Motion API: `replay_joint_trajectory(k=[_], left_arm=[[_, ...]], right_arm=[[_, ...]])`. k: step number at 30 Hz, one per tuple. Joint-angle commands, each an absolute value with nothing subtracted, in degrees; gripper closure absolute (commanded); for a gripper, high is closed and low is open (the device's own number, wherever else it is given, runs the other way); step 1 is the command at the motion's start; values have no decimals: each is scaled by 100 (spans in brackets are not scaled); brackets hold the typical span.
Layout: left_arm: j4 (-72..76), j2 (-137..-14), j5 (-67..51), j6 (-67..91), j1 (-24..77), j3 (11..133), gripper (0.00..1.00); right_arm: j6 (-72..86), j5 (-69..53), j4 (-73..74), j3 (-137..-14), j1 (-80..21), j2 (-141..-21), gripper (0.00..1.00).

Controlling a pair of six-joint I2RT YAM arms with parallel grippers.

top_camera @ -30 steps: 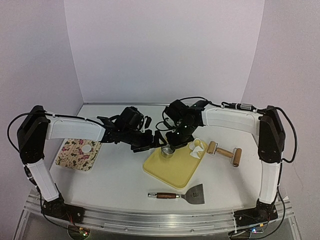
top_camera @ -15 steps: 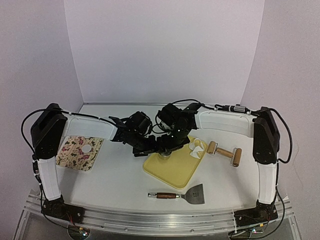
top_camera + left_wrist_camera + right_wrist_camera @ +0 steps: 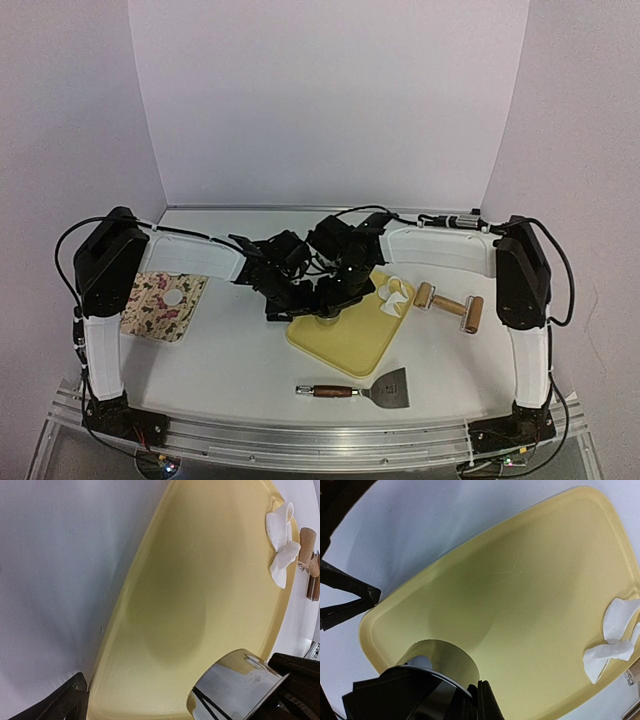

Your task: Roll out the dumpling wrappers from the dough

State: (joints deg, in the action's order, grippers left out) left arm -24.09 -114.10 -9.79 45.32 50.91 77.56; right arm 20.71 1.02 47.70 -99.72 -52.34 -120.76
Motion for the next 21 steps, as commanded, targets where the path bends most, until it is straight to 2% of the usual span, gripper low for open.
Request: replay_joint_trajectory(k=[1,14,21], left_arm=[[-2730,-11468,-823,4516,5143,7857,9],[-3203,-11678,-709,4291,5265,8041,7],[-1996,-10815,-722,4220,5273,7491,3]], right_arm=[[2201,169,4766,-10221,-5228,-12054,100],[2376,-103,4768,-10327,-5227,-11955,100],[2462,529,5085,-10295,-5197,-12190,100]])
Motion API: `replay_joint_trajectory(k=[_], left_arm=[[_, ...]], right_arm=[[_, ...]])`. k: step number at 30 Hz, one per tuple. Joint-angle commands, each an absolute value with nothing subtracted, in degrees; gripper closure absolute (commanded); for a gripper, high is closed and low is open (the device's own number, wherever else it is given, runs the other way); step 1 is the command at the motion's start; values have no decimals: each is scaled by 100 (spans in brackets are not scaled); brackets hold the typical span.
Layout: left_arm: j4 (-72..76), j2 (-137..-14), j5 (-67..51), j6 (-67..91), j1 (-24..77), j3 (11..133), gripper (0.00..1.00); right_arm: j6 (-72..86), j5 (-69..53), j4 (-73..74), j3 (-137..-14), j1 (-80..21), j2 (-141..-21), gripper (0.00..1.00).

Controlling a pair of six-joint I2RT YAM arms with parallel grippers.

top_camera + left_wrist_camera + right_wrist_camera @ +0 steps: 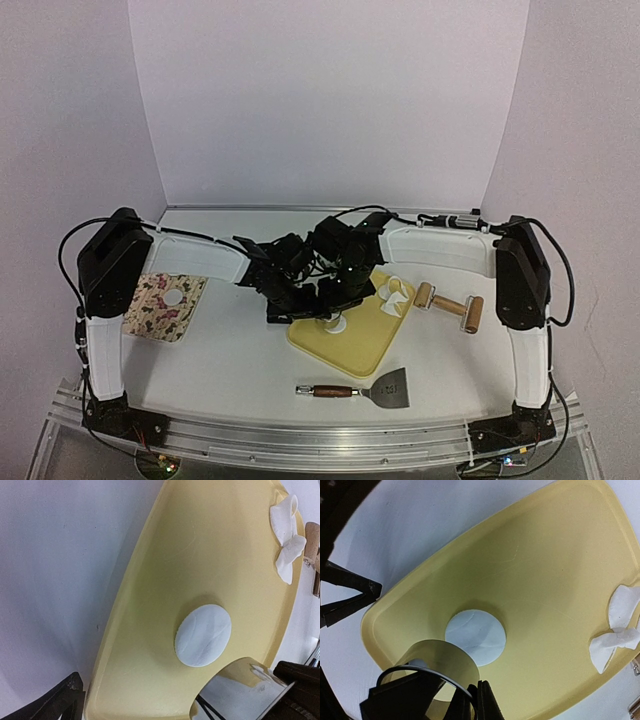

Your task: Roll out the dumpling wrappers from the dough

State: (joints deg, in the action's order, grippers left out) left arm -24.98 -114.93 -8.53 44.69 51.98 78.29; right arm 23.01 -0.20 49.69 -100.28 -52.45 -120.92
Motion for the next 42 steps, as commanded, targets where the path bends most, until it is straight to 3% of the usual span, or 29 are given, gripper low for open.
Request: replay_joint_trajectory(k=[1,12,18,22,25,28,31,35,42], left_arm=[[-1756,-10677,-731,4190,5273,7371,2],[-1284,-9588,-675,3948,5273,6700,1],[-1313,-8697,162,3873,5257,6102,0],[-1110,-8182,717,4069,5072,5756,0],[-612,-7817,452,4260,4597,5284,0],[-33,-7315,473,4597,4148,4631,0],[234,-6778,1203,4762,4105,4081,0],[-380,-6461,1942,4992,4089,3988,0],[-1292,-7061,1803,4684,4080,4685,0]], right_arm=[[2461,560,5105,-10301,-5174,-12207,100],[2463,721,5254,-10287,-4643,-12210,100],[2470,906,5372,-9940,-4076,-11807,100],[2437,983,5384,-9273,-3532,-11173,100],[2263,981,5371,-8867,-3013,-10881,100],[2005,996,5350,-8795,-2490,-10809,100],[1782,923,5301,-9018,-2002,-10910,100],[1598,764,5278,-9406,-1479,-11312,100],[1475,564,5153,-9665,-907,-11833,100]])
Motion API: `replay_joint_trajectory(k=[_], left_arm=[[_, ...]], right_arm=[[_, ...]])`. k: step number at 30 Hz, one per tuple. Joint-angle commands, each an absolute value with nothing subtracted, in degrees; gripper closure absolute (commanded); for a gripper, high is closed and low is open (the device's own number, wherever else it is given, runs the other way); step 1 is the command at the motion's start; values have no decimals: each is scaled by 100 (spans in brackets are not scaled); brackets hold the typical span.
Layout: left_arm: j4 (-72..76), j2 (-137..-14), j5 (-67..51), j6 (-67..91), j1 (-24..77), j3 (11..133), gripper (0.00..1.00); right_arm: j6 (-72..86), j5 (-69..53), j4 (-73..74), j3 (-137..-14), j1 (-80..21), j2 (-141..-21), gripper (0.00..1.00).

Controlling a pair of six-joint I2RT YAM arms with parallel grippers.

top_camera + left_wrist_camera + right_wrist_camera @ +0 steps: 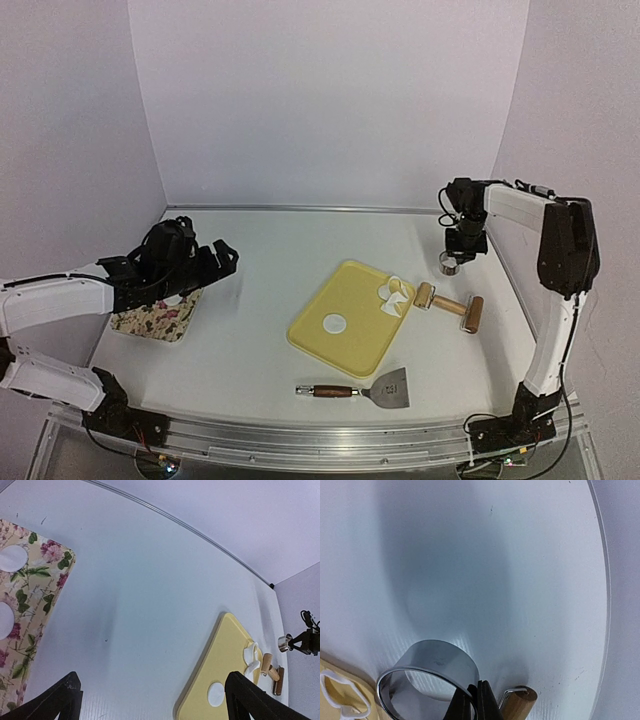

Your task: Roll out the dumpling wrappers from the dough

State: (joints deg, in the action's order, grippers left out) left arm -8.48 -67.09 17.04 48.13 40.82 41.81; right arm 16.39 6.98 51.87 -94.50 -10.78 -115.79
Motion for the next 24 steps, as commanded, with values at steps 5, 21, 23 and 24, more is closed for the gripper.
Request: replay_joint_trajectory(k=[5,21,23,24], left_arm=[[-1008,-7629,1137,4172,4081,4972,1],[-418,-8804,-519,2943,4148,5694,1],[-324,-8892,-861,2809,4148,5719,1],[-308,-8945,-1003,2751,4148,5733,1]], right_arm=[[1448,447,5089,-9665,-740,-12040,98],[1365,-157,5105,-8993,-636,-10662,49],[1372,-807,5123,-8676,-653,-10099,46],[1381,-1251,5144,-8461,-695,-9906,44]])
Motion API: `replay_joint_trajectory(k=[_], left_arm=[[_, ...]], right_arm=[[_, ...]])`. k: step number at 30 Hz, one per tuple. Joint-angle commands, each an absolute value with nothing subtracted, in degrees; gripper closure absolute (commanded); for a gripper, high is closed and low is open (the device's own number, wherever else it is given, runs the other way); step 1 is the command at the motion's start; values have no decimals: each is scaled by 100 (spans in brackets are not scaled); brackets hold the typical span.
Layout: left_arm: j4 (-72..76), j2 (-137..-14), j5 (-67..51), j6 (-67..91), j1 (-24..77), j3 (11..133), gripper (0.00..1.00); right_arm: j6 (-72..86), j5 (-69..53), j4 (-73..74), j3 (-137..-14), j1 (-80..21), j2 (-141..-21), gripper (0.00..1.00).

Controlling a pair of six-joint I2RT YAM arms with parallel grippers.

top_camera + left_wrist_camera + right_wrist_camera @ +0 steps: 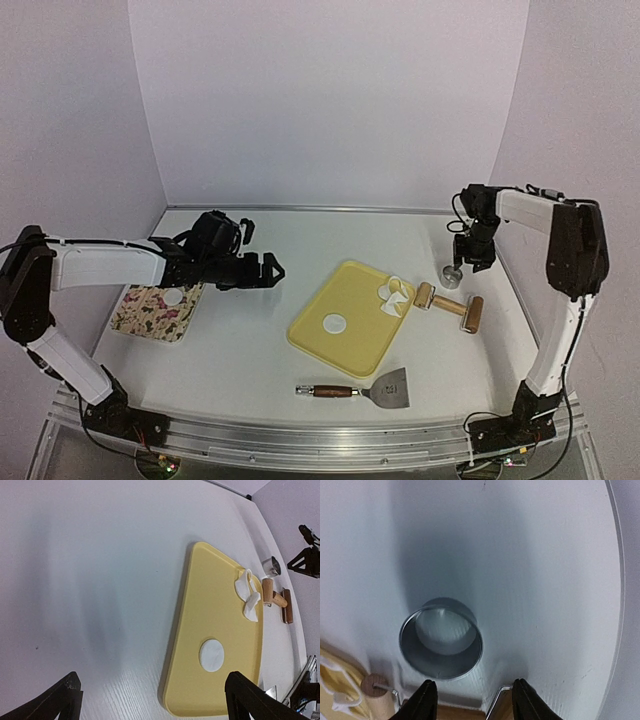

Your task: Roll out the dumpling wrappers from the dough

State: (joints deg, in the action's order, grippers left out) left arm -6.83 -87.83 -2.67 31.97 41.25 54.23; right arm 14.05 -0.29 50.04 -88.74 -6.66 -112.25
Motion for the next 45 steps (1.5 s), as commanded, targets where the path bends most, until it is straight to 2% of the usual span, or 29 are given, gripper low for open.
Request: replay_joint_trajectory(k=[1,4,10,19,23,31,36,40,42,45], left_arm=[[-287,-8994,-1186,2702,4148,5741,1],[-254,-9067,-1582,2673,4157,5694,0],[-263,-9106,-1787,2799,4157,5581,1],[-301,-9151,-1955,2946,4168,5517,2],[-213,-9115,-1977,3079,4192,5387,2],[-183,-9110,-1978,3199,4236,5389,2],[-197,-9132,-1980,3270,4262,5381,2],[-176,-9080,-1957,3346,4276,5319,2],[-184,-9020,-1948,3383,4282,5279,2],[-237,-8915,-1900,3406,4288,5215,2]], right_arm=[[1404,-1646,5176,-8220,-779,-9658,42],[1605,-2386,5219,-7516,-1253,-9024,37],[2207,-3431,4933,-5920,-2380,-8090,33],[2438,-4408,4342,-4145,-2706,-7259,32],[2802,-4529,3742,-3848,-2823,-7292,34],[3075,-4442,2741,-3709,-3341,-8251,41],[3102,-4438,2241,-3660,-3589,-8840,49],[3138,-4660,1799,-3671,-3710,-9327,60],[3165,-4820,1555,-3648,-3757,-9550,68],[3124,-5027,1447,-3580,-3779,-9715,86]])
